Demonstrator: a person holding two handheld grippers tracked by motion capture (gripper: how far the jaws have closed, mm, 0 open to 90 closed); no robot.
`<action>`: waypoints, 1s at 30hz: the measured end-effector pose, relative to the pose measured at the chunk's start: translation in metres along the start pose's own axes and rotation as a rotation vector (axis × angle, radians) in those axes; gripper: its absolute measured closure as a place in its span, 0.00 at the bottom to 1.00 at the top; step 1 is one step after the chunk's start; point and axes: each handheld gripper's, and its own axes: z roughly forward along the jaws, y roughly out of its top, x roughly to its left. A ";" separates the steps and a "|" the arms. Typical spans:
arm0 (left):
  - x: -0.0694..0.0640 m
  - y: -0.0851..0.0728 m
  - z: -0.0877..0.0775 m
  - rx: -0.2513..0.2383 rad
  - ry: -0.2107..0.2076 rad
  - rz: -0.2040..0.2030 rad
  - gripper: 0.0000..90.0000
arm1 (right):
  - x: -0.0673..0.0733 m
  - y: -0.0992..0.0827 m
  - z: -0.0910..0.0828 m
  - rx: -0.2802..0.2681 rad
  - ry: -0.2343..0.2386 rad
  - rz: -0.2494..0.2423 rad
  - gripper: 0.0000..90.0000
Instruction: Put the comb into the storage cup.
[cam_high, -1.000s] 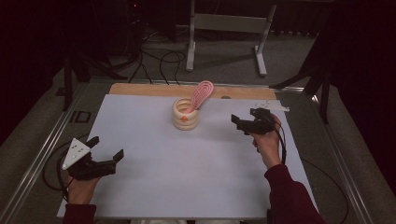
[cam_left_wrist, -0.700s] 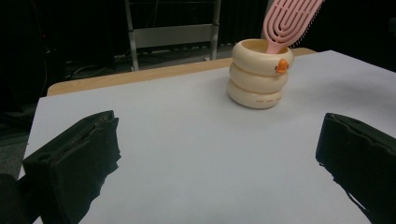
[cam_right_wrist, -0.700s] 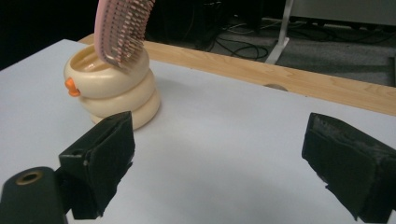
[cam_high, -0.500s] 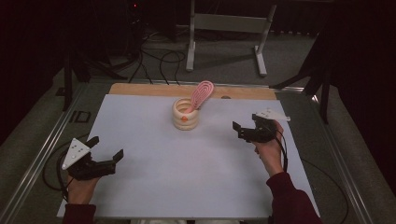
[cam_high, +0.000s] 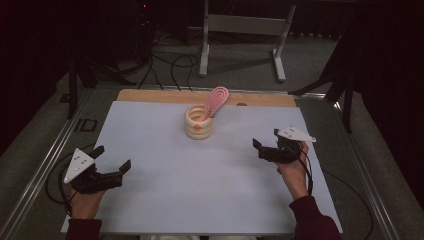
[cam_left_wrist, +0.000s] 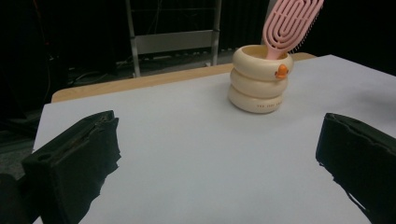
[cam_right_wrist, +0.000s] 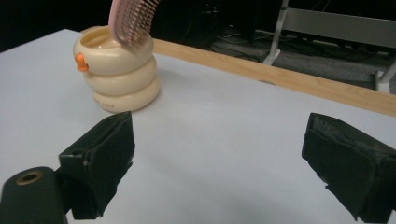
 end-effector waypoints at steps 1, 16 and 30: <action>0.000 0.000 0.000 0.002 0.001 0.002 0.00 | 0.000 -0.002 -0.002 -0.006 -0.004 0.002 0.11; 0.002 0.000 0.003 0.001 -0.014 0.013 0.00 | 0.010 -0.020 -0.020 -0.015 -0.001 -0.044 0.10; 0.002 -0.004 0.007 0.001 -0.032 0.025 0.00 | 0.013 -0.046 -0.038 -0.063 -0.011 -0.020 0.10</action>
